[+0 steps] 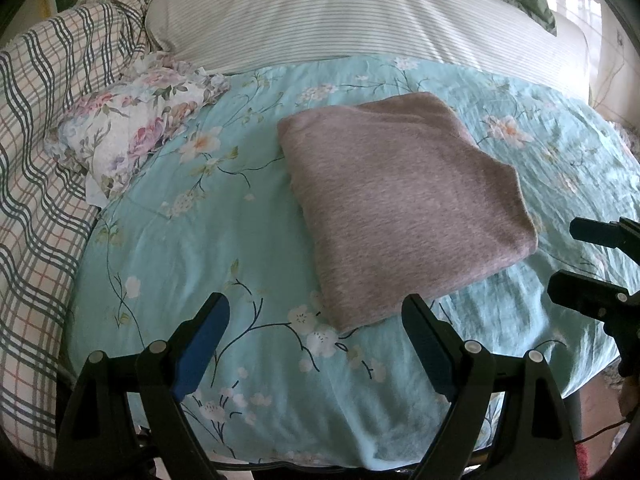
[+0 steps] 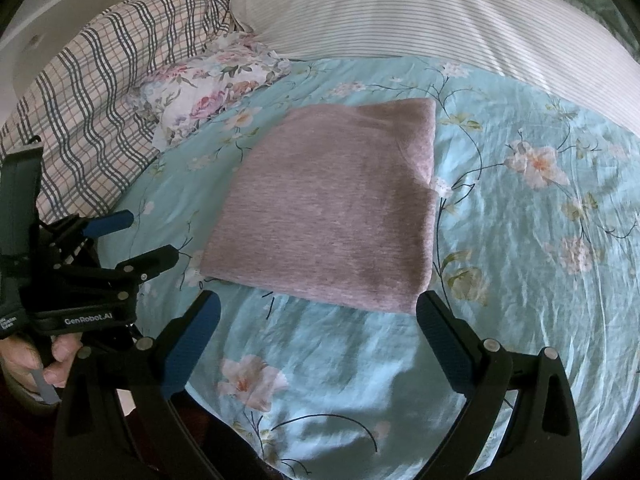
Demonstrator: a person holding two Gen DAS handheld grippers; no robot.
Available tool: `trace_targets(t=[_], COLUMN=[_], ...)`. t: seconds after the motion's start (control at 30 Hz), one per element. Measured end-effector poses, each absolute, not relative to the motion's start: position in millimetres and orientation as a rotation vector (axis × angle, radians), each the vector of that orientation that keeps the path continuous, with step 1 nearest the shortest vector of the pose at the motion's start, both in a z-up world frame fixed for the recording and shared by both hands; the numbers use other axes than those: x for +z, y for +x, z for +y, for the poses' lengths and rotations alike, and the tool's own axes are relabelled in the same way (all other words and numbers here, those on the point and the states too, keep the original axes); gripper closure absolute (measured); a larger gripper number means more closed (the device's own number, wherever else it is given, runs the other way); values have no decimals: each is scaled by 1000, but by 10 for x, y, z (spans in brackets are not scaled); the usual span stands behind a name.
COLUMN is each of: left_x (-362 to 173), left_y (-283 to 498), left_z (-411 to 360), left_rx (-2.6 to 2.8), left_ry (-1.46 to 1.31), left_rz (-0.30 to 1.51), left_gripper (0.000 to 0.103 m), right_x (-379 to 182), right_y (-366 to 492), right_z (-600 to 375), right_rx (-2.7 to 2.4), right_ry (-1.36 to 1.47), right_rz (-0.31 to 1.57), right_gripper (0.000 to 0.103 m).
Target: Fold small clothes
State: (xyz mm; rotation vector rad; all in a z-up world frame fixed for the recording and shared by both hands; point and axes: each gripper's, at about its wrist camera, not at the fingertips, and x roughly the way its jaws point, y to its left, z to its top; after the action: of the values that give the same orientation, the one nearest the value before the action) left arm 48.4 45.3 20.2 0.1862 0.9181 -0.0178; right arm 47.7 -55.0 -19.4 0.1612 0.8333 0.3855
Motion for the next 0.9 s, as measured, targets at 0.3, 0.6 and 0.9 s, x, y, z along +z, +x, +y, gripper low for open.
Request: trace_targets(t=[0.3,0.6,0.9], left_x=[204,221,218], left_y=[479,479,478], left_z=[451,445,445], left_rx=[-18,-17,-16], left_ry=[187,186,187], left_rz=[917,916,915], left_gripper=[14,14,15], right_x=[-196,-198,-198], right_y=[480,479,484], right_z=[-553,-543,-546], right_rx=[387,388,386], right_ry=[159,159,161], right_rz=[832,834,832], right_gripper=[5,5,5])
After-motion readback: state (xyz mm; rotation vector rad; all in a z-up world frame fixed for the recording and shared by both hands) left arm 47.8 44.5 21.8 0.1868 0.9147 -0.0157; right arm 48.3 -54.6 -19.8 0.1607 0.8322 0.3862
